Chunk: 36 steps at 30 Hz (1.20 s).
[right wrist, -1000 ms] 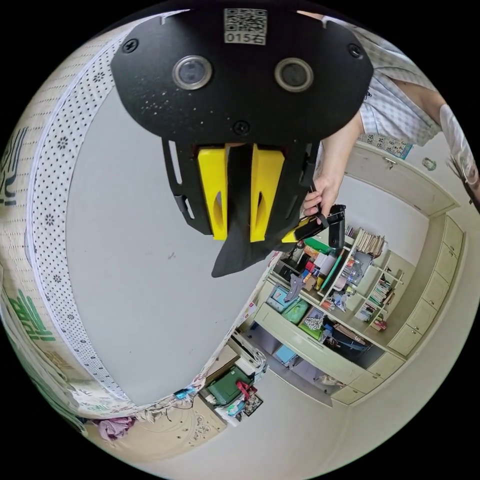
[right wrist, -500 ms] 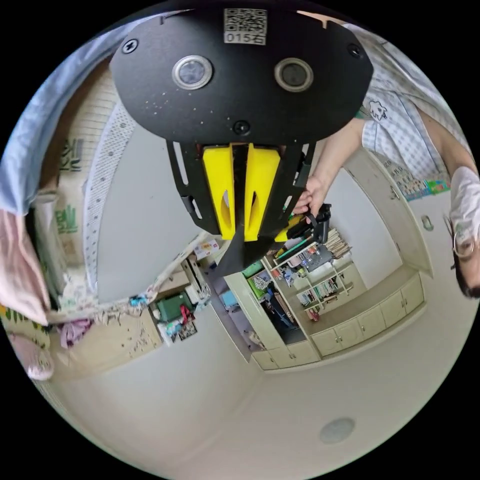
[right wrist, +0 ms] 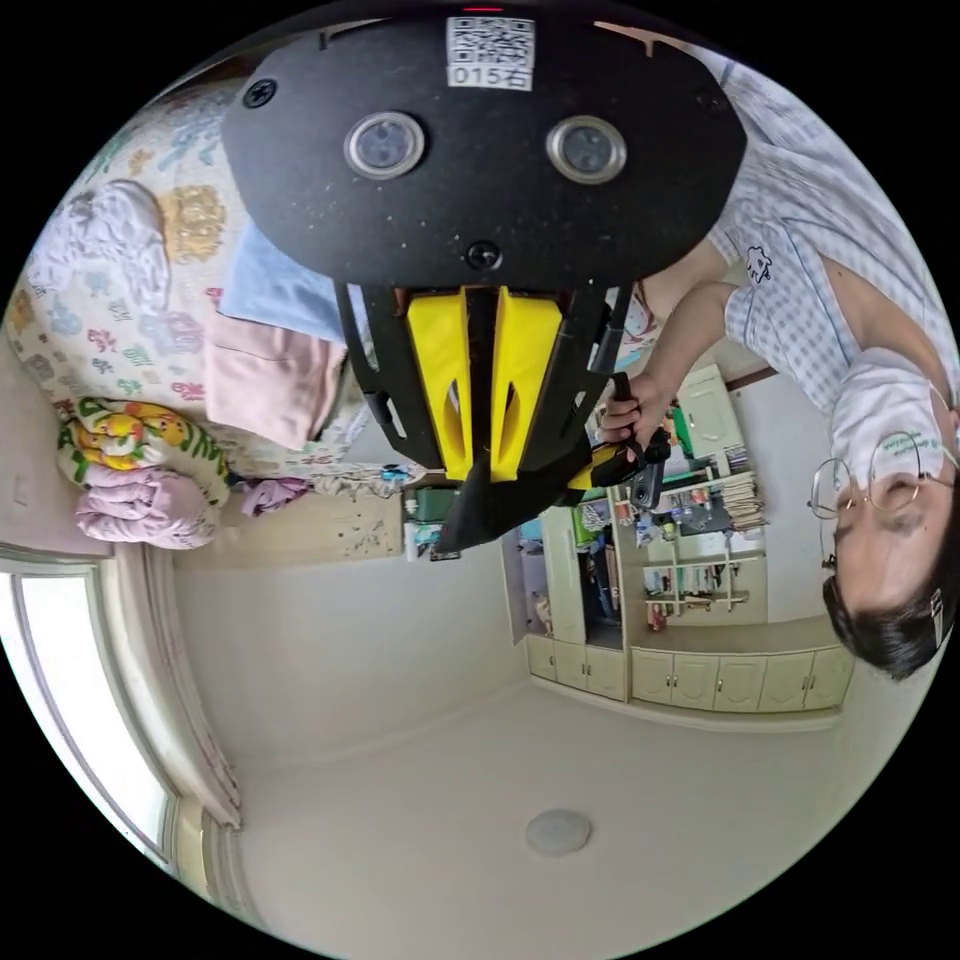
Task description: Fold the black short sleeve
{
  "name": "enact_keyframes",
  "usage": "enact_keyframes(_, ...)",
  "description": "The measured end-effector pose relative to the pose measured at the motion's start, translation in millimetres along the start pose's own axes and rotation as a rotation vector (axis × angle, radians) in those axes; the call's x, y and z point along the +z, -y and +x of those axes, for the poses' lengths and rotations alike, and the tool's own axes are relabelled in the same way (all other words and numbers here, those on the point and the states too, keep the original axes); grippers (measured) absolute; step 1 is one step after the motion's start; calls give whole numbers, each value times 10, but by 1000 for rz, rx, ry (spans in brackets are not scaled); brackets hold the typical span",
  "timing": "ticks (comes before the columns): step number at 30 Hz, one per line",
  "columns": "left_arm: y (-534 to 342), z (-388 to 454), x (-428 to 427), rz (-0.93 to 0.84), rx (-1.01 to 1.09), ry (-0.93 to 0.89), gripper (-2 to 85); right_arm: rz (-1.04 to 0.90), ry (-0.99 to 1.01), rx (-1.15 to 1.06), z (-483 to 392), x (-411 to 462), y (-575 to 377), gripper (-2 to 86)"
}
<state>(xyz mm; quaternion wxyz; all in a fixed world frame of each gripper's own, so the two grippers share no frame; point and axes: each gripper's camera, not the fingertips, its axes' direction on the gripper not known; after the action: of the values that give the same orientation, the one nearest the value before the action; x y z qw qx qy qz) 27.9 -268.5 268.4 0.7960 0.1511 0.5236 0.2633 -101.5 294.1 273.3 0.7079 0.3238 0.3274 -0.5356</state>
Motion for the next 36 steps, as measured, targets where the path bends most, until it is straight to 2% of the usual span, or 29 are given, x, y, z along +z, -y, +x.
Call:
enact_keyframes(3,67,-111,583,-42,-19,-32,24,-46,-92,24,239,-154,34,35)
enact_keyframes(6,28,-443,1230,-116,-81,2,25,-149,-213,83,695,59,-79,35)
enact_keyframes(11,-394,-1599,2559,-319,-290,250,35,-450,-364,329,1984,1166,-646,51)
enact_keyframes(15,-700,-2209,3181,-449,-392,367,46,-645,-565,371,2487,1809,-1004,81)
enact_keyframes(22,-481,-2659,3338,-435,-373,290,45,-592,-508,373,2817,1722,-892,87)
enact_keyframes(25,-265,-2837,3223,-394,-356,467,35,-531,-651,306,2854,1719,-675,67)
enact_keyframes(27,-137,-2967,3242,-376,-362,492,51,-523,-597,258,2831,1915,-506,80)
enact_keyframes(30,16,-3181,3491,-402,-403,426,65,-591,-406,231,2802,2580,-278,89)
enact_keyframes(32,59,-3320,3771,-434,-445,380,75,-705,-260,208,2783,3254,-220,92)
enact_keyframes(36,72,-3474,4200,-535,-461,348,81,-861,-254,231,2850,4094,-268,116)
